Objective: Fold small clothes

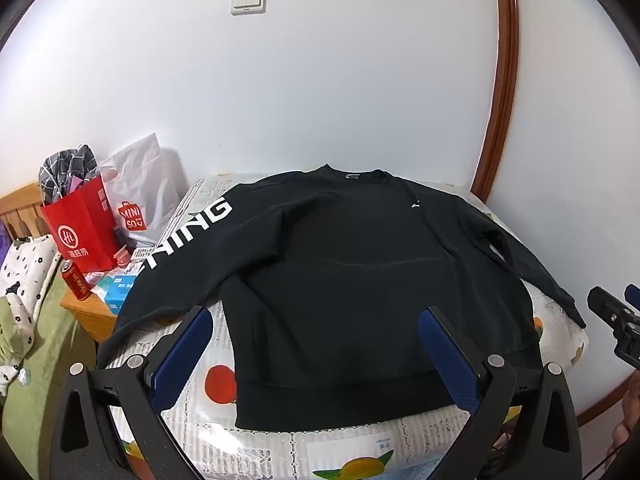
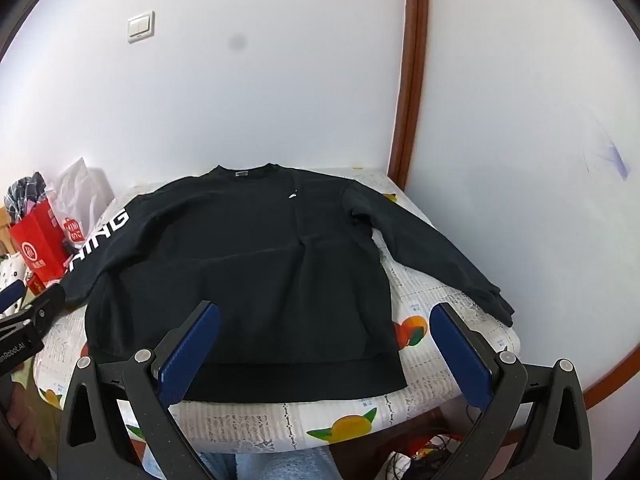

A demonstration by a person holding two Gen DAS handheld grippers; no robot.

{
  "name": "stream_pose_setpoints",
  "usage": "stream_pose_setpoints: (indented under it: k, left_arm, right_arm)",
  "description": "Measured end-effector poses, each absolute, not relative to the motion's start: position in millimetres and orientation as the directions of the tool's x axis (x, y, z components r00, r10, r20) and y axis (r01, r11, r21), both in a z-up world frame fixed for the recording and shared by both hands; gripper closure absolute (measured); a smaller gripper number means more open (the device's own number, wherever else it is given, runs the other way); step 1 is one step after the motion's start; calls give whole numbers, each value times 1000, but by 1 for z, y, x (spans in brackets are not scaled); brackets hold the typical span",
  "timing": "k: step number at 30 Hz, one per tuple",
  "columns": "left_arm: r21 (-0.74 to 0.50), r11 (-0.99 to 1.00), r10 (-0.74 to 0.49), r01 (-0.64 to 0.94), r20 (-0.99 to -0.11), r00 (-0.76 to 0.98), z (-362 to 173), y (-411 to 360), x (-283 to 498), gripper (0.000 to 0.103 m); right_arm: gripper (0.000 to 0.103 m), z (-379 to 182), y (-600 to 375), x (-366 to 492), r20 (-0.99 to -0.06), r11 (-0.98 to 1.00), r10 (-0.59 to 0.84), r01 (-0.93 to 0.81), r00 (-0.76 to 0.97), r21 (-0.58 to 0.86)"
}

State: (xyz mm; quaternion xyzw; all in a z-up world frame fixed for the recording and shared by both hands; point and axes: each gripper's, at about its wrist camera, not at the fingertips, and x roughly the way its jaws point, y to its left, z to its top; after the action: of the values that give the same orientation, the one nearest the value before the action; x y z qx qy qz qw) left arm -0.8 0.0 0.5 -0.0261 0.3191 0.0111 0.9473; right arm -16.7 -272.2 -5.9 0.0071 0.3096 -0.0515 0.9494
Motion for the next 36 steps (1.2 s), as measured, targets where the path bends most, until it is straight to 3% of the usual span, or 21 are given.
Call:
stream_pose_setpoints:
  k: [6, 10, 36]
  left_arm:
    - [-33, 999, -6, -16, -583, 813, -2, -8, -6, 0]
    - [-34, 999, -13, -9, -584, 812, -2, -11, -9, 0]
    - [-46, 999, -18, -11, -590, 807, 5, -7, -1, 0]
  right_arm:
    - [0, -12, -277, -24, -584, 997, -50, 71, 810, 13]
    - [0, -9, -275, -24, -598, 992, -117, 124, 793, -29]
    - [0, -9, -276, -16, -614, 991, -116, 134, 780, -17]
